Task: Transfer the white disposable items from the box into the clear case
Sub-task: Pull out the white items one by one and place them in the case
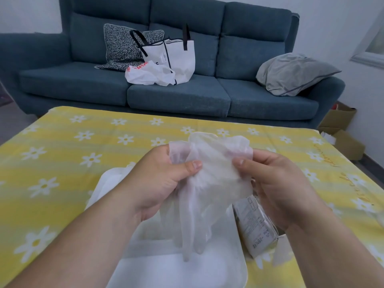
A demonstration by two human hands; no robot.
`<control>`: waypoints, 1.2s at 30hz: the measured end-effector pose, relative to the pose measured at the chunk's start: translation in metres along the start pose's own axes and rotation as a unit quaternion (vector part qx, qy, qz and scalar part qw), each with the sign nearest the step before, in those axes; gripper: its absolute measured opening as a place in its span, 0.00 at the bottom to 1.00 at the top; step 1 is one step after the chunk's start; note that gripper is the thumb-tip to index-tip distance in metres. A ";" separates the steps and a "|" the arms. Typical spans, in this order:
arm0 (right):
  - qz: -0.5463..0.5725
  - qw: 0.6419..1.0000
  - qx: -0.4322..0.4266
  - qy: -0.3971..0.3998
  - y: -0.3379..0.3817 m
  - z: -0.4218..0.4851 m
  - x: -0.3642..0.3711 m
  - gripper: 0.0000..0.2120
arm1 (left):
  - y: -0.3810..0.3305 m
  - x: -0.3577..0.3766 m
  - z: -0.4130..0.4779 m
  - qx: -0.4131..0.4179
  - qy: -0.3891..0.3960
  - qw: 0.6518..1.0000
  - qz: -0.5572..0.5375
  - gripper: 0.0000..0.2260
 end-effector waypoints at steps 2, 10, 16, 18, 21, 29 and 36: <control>-0.021 1.000 -0.019 -0.001 0.006 -0.002 0.001 0.13 | -0.001 -0.001 0.000 0.003 -0.002 1.000 0.014 0.08; -0.009 0.998 -0.052 -0.019 0.012 -0.001 0.001 0.10 | 0.003 -0.004 -0.002 -0.028 -0.042 0.997 -0.063 0.11; 0.059 0.995 -0.048 0.066 0.039 -0.020 0.028 0.11 | 0.020 -0.013 -0.001 -0.082 -0.042 0.973 -0.212 0.15; 0.103 0.989 -0.052 0.097 0.044 -0.024 0.041 0.11 | 0.026 -0.009 0.000 -0.099 -0.021 0.972 -0.213 0.16; 0.120 0.985 -0.047 0.113 0.036 -0.019 0.049 0.11 | 0.029 0.003 0.000 -0.101 0.011 0.977 -0.188 0.16; -0.053 0.998 0.041 0.001 0.003 -0.003 0.025 0.17 | 0.028 0.031 0.002 -0.110 0.105 0.952 -0.266 0.34; -0.063 0.997 0.036 -0.008 0.004 -0.001 0.025 0.14 | 0.019 0.017 -0.001 -0.066 0.045 0.989 -0.126 0.22</control>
Point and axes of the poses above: each hand's wrist, its own z-axis towards the middle knuckle, its own x-axis out of the palm, y = z × x, the point moved 9 cm from there along z, towards the middle knuckle, and after that the axes turned 10 degrees about y, right-handed, at the moved point
